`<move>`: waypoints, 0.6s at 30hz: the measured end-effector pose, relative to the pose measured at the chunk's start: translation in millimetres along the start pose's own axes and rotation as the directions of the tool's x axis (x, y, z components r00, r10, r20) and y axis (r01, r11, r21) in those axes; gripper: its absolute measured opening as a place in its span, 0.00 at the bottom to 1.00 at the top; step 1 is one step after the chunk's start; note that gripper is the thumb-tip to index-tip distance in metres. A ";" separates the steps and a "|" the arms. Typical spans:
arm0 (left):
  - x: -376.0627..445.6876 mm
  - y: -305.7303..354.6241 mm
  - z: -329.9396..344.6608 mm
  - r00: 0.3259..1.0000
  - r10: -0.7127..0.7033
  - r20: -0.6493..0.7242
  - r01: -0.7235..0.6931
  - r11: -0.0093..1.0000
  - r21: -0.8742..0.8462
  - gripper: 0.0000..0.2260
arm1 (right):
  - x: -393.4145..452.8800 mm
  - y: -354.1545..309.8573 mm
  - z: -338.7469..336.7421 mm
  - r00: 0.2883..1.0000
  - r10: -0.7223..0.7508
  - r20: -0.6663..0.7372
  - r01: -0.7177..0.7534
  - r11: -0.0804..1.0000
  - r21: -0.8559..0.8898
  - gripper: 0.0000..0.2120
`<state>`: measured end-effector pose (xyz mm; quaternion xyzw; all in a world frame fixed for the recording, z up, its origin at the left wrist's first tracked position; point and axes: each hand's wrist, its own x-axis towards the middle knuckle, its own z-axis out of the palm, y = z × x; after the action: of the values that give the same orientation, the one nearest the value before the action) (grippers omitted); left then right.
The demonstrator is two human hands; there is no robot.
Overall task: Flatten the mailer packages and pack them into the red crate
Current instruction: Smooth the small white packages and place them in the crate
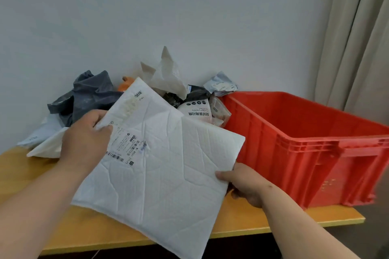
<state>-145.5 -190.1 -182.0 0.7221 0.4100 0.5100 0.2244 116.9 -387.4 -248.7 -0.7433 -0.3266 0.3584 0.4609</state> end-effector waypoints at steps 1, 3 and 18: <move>1.6 11.7 2.8 0.998 0.054 -0.025 -0.054 0.999 0.004 0.08 | -0.4 -8.9 -0.4 0.997 -0.062 -0.040 0.063 0.998 0.025 0.16; 3.8 34.8 8.3 0.985 0.153 -0.075 -0.153 0.988 0.002 0.08 | -2.3 -25.7 -3.0 0.982 -0.155 -0.105 0.164 0.983 0.083 0.10; 2.4 140.6 106.3 0.906 0.316 0.283 -0.375 0.908 0.187 0.36 | -10.3 -82.0 -88.2 0.880 -0.062 -0.471 0.467 0.287 0.836 0.04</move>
<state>3.8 -257.3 -116.6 0.8628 0.3015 0.3954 0.0912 172.3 -405.9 -142.9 -0.3256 -0.0945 0.2580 0.9047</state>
